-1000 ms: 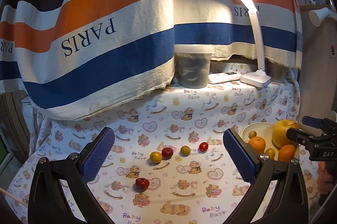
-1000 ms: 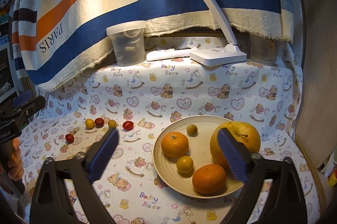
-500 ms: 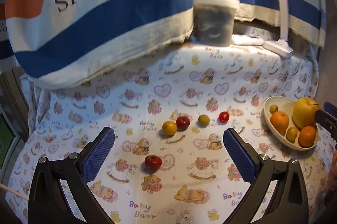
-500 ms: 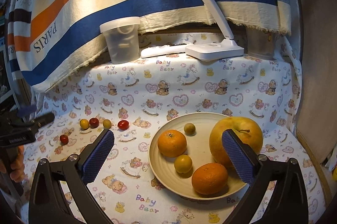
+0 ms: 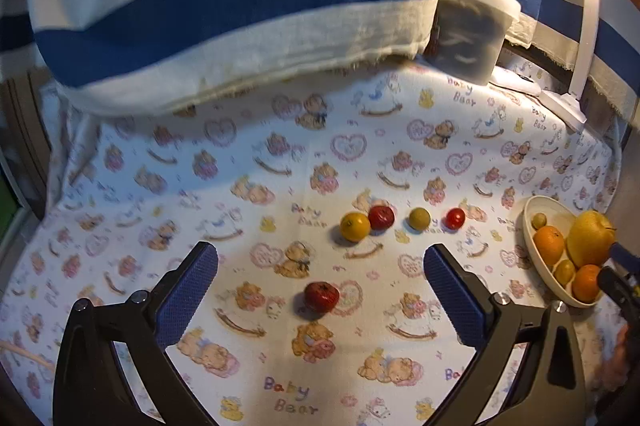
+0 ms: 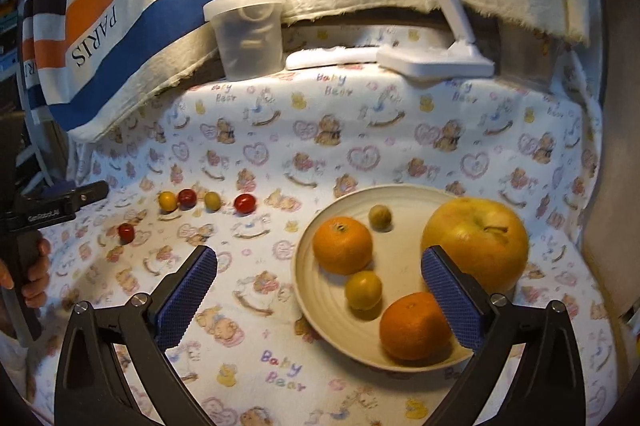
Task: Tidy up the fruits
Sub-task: 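Withdraw both grippers and move the left gripper toward the small red apple, then close the left gripper around the small red apple and lift it, then grasp the red cherry tomato with the right gripper while the left holds the apple, then carry the red apple and tomato over the white plate with both grippers, then lower the apple and tomato onto the plate and open both grippers, then withdraw both grippers from the plate and move them toward the small fruits on the cloth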
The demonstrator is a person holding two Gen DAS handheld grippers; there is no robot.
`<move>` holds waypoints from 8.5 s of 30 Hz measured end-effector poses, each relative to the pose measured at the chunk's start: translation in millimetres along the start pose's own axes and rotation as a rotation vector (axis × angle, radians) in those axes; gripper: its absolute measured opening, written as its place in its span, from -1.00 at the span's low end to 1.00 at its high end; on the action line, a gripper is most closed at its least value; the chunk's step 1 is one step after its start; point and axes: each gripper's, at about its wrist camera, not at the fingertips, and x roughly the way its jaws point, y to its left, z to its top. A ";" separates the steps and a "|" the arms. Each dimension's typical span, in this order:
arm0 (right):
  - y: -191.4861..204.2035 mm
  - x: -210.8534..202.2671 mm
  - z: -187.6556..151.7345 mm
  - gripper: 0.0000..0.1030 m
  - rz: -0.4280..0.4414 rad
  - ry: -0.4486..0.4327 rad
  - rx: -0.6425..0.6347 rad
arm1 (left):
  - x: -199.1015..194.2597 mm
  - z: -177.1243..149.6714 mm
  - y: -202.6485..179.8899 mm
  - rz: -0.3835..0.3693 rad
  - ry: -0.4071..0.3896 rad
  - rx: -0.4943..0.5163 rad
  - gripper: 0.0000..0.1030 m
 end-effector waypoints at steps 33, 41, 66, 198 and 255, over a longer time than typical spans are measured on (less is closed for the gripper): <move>9.7 9.6 -6.1 0.81 0.004 0.047 -0.045 | 30.6 -9.1 -3.8 -0.051 0.113 0.037 -0.50; 7.5 7.7 -5.2 0.81 -0.002 0.036 -0.039 | 13.1 -3.9 -10.4 -0.074 -0.005 0.083 -0.50; 67.2 14.5 41.5 0.59 -0.002 0.041 -0.082 | 12.6 -4.2 -5.9 -0.045 -0.081 0.072 -0.50; -65.6 -8.1 -1.8 -0.46 -0.009 0.121 0.177 | 35.9 -34.5 -241.8 -0.363 0.210 0.366 -0.50; -51.1 -44.0 6.0 0.10 -0.030 -0.091 0.121 | -85.8 -22.3 -136.5 -0.187 -0.398 0.282 0.98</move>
